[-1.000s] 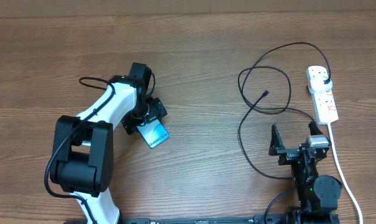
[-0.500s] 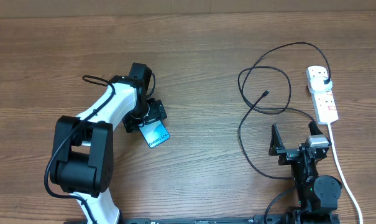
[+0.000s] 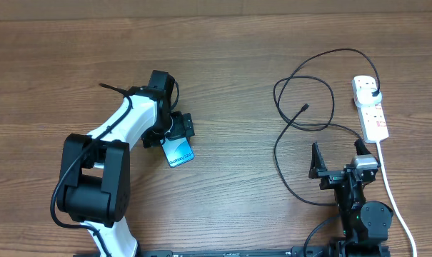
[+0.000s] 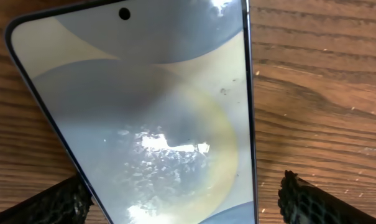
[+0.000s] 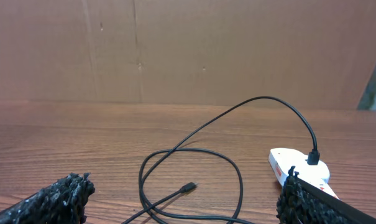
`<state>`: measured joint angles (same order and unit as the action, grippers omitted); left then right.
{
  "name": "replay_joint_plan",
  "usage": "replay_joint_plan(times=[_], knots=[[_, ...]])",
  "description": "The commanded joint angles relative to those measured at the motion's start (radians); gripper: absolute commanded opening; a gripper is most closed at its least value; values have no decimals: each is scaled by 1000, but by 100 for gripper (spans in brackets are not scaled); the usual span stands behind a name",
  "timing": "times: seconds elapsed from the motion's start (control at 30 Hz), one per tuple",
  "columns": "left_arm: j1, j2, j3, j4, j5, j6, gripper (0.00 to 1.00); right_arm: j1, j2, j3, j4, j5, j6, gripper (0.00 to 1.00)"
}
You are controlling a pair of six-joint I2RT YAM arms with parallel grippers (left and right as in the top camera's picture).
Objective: Plug charger to phone and switch on socket
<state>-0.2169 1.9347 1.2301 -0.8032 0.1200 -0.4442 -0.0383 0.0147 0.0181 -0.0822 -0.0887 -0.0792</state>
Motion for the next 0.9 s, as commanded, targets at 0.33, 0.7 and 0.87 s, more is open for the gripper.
replay_joint_plan(times=[0.33,0.7,0.87], knots=[[-6,40,-31,18,-31,-110,100,5,-12,-10,5,10,-5,100],[-6,40,-31,20,-31,-111,100,5,-12,-10,5,10,-5,100],[-6,40,-31,34,-35,-114,100,5,-12,-10,5,10,-5,100]])
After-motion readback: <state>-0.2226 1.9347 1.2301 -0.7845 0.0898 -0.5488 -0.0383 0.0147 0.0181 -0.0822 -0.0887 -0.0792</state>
